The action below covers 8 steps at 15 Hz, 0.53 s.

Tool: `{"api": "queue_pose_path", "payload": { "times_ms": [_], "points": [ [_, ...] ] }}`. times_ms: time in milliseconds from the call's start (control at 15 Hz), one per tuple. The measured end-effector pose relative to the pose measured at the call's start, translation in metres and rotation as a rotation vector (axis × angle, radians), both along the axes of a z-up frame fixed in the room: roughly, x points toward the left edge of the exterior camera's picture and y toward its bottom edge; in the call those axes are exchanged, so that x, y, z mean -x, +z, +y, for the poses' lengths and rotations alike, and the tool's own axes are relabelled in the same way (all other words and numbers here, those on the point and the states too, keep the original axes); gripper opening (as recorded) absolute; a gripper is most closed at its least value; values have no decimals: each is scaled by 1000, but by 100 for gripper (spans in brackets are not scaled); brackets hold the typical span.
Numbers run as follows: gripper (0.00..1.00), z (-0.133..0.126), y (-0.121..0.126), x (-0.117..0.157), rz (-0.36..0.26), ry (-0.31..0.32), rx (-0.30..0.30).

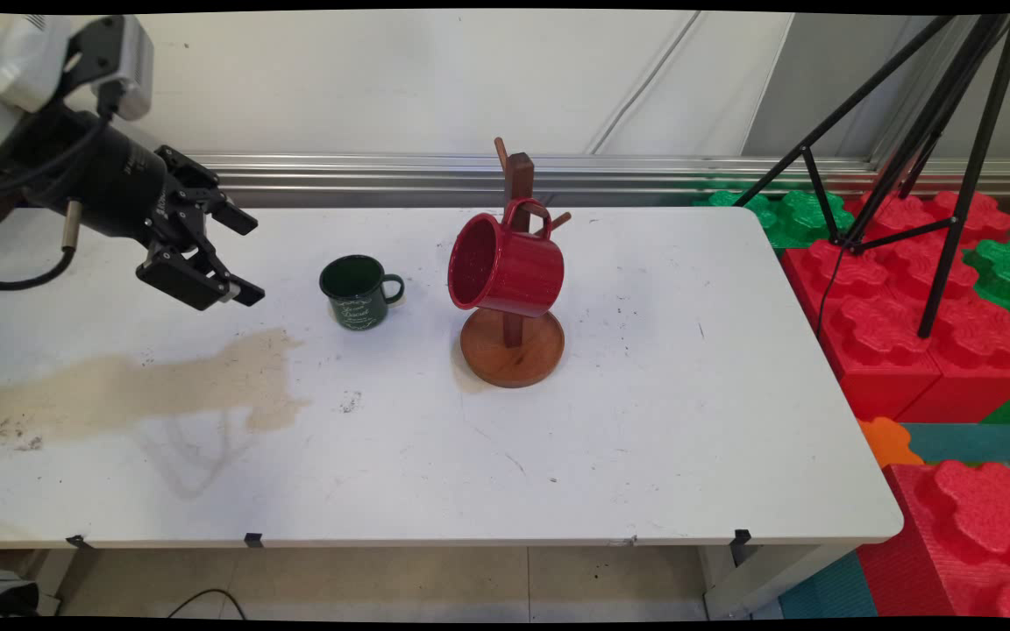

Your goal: Pick up the red mug from the rack

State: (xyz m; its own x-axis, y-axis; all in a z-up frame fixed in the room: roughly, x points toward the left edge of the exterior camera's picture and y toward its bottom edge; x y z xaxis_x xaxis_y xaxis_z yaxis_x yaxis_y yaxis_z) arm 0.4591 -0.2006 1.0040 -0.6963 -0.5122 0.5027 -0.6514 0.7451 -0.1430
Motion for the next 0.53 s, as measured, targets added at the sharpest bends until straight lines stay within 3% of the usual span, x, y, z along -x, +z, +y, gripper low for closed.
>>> {"api": "queue_pose_path", "payload": {
  "times_ms": [533],
  "points": [
    [100, 30, 21, 32, 122, 78, 3]
  ]
}}
